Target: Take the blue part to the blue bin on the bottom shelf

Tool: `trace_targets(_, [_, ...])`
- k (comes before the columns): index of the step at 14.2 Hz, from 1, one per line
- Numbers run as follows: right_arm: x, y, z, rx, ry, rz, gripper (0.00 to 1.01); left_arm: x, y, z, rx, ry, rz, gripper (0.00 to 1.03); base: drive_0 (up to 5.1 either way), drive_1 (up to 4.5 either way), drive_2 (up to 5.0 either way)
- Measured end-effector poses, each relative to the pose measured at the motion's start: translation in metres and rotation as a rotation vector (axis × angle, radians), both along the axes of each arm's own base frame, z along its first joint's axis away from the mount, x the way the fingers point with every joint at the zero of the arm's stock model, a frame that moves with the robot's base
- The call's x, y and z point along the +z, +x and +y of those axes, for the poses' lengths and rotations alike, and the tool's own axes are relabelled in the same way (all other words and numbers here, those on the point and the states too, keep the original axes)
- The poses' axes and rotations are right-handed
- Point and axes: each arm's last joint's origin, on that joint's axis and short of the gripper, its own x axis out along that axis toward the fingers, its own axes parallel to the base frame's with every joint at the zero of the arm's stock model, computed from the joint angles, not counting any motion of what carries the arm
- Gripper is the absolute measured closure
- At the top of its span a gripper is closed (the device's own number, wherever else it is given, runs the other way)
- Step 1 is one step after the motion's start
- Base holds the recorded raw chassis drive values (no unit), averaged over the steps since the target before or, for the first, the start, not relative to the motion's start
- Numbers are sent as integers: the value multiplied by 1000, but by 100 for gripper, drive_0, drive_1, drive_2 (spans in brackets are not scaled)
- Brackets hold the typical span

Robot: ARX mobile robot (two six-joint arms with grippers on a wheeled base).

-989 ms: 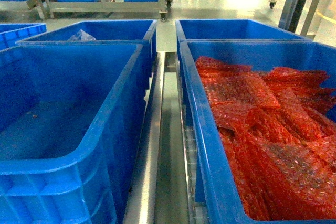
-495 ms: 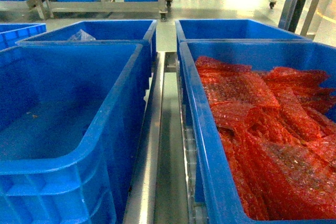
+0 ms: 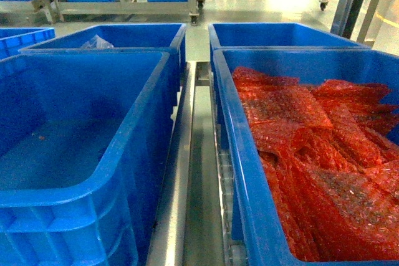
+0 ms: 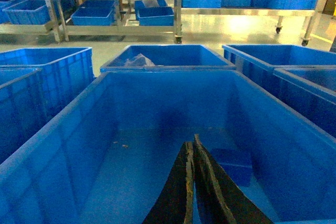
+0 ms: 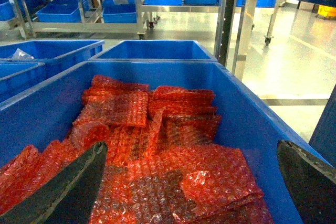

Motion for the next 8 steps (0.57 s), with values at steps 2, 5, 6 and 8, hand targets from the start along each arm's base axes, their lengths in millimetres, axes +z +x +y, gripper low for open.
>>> trace_targets(2, [0,0,0,0,0,0,3,0,-3,0,0,0,-2,101,0,0,0])
trace_targets(5, [0,0,0,0,0,0,3,0,-8,0,0,0,-1,101,0,0,0])
trace_targets(6, [0,0,0,0,0,0,3,-5,-13,0,0,0,39,101,0,0,0])
trace_targets(8, [0,0,0,1,0,-2,3,-2,-19,0,2,1,7,101,0,0,0])
